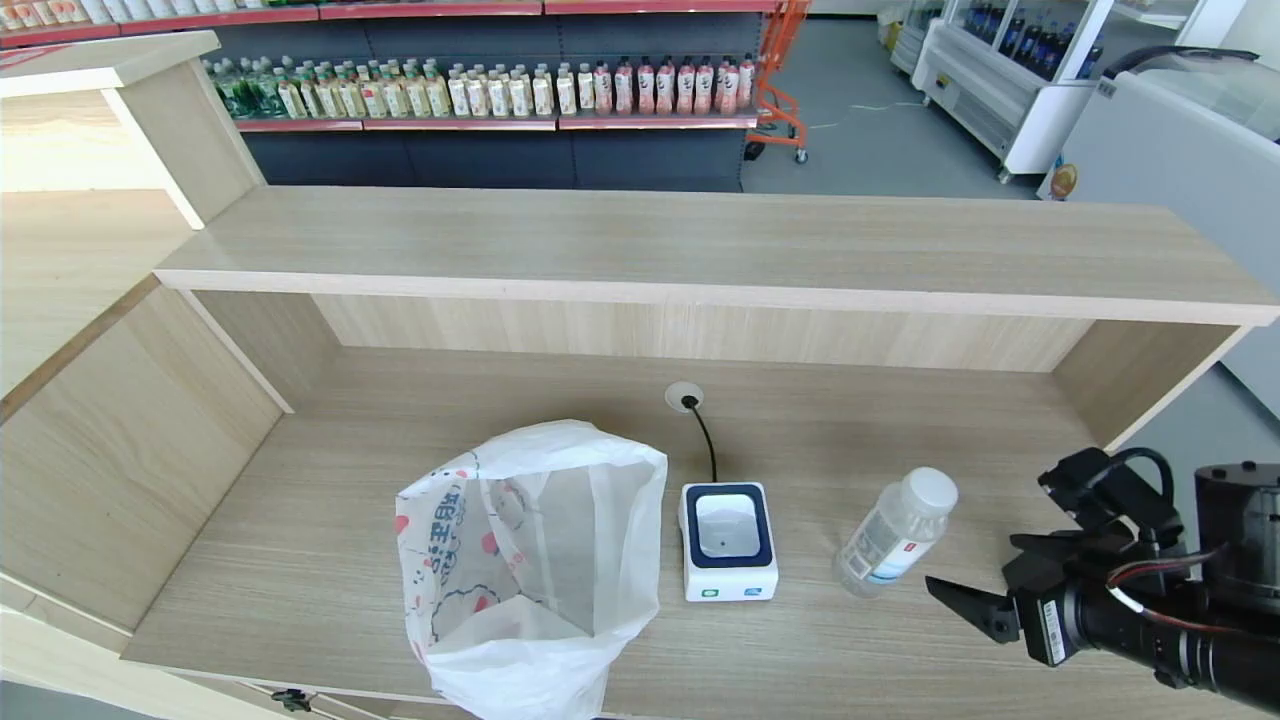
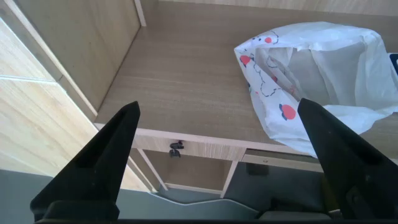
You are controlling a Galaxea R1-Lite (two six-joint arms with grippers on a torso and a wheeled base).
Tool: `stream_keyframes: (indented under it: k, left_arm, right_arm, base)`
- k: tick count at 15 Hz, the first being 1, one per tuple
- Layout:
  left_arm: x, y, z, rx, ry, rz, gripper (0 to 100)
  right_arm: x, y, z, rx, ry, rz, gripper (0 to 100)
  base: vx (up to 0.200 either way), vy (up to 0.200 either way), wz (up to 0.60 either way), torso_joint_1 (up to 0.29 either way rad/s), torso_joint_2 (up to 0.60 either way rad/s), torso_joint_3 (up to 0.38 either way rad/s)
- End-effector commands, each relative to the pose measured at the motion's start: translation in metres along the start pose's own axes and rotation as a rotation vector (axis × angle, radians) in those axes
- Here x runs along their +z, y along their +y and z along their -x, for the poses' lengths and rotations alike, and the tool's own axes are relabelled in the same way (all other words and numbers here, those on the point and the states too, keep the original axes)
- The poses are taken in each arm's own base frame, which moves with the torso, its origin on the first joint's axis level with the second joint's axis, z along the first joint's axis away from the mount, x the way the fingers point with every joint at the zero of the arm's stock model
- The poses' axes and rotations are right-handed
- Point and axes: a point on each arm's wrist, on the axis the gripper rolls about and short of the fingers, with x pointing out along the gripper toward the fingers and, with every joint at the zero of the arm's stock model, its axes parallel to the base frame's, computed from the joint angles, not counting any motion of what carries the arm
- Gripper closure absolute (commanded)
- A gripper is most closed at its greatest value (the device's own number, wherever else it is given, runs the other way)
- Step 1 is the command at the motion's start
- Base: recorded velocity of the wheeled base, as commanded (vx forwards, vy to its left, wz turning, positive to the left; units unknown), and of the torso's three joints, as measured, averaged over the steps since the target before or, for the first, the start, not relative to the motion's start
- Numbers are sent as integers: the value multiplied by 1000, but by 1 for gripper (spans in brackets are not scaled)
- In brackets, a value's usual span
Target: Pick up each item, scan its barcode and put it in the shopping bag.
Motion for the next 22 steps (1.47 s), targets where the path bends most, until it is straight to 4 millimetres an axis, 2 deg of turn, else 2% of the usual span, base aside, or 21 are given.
stream_keyframes:
  k: [1,12,22]
  left_arm:
    - [0,0,0,1,-1,0,0]
    - [0,0,0,1,-1,0,0]
    - [0,0,0,1,-1,0,0]
  right_arm:
    - [-7,6,-17,40,61,13,0]
    - [-12,5,-58,21,-27,135,0]
    - [-15,19,-90,56,-126,175,0]
  base:
    - [0,0,0,0,0,0]
    - [0,0,0,0,0,0]
    - [0,0,0,0,0,0]
